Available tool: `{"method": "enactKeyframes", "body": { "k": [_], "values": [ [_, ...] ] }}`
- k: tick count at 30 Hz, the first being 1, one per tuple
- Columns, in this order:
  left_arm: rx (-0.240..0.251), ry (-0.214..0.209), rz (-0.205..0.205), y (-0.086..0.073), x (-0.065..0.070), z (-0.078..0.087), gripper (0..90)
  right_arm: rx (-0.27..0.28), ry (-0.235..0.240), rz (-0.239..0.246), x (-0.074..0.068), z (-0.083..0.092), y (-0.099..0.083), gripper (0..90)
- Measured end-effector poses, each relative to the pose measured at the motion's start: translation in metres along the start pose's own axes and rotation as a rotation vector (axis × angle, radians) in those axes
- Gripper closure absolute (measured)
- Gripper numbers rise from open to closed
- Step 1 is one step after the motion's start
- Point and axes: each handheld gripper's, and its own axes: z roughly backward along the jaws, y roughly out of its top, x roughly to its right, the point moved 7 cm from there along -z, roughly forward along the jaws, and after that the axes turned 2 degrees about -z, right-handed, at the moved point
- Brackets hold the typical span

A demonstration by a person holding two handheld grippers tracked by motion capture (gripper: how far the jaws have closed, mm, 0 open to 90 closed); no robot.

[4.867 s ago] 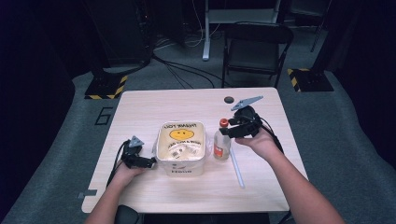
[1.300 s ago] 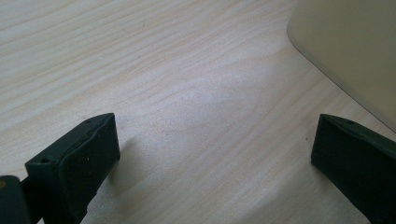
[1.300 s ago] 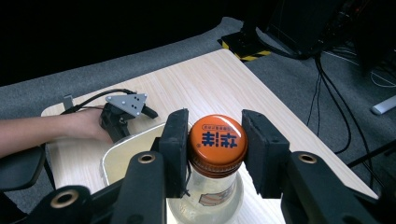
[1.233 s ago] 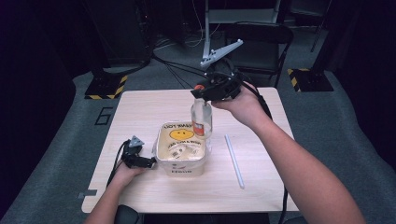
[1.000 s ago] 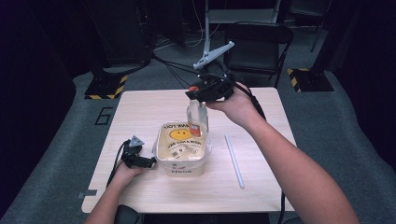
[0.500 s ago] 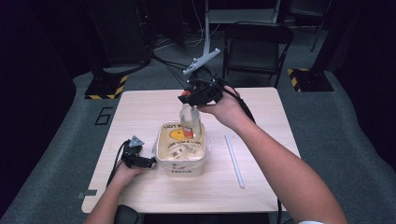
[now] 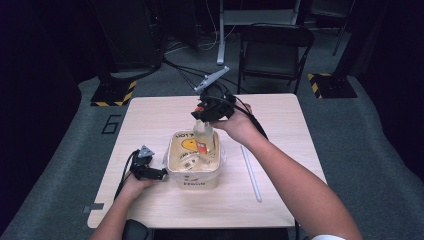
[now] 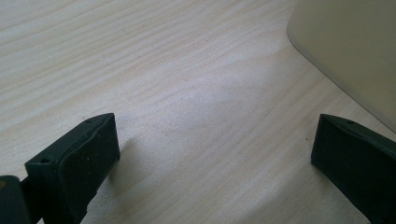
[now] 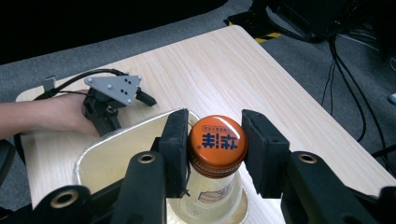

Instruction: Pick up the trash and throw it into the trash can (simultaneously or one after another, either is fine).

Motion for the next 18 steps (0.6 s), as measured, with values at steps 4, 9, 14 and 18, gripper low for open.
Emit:
{"method": "enactKeyframes", "body": {
  "k": [4,9,14,18],
  "values": [
    [0.0,0.0,-0.003,0.0,0.0,0.0,0.9,-0.012,-0.003,-0.009,0.001,-0.01,-0.008,62.1],
    [0.001,0.002,-0.005,0.0,0.0,0.0,0.9,-0.027,-0.007,-0.011,0.002,-0.018,-0.014,62.1],
    [0.006,0.003,0.0,0.0,0.0,-0.001,0.9,-0.041,-0.018,-0.009,0.004,-0.027,-0.023,62.2],
    [0.005,0.003,0.0,0.0,0.0,-0.001,0.8,-0.05,-0.021,-0.019,0.005,-0.032,-0.028,62.1]
  ]
}}
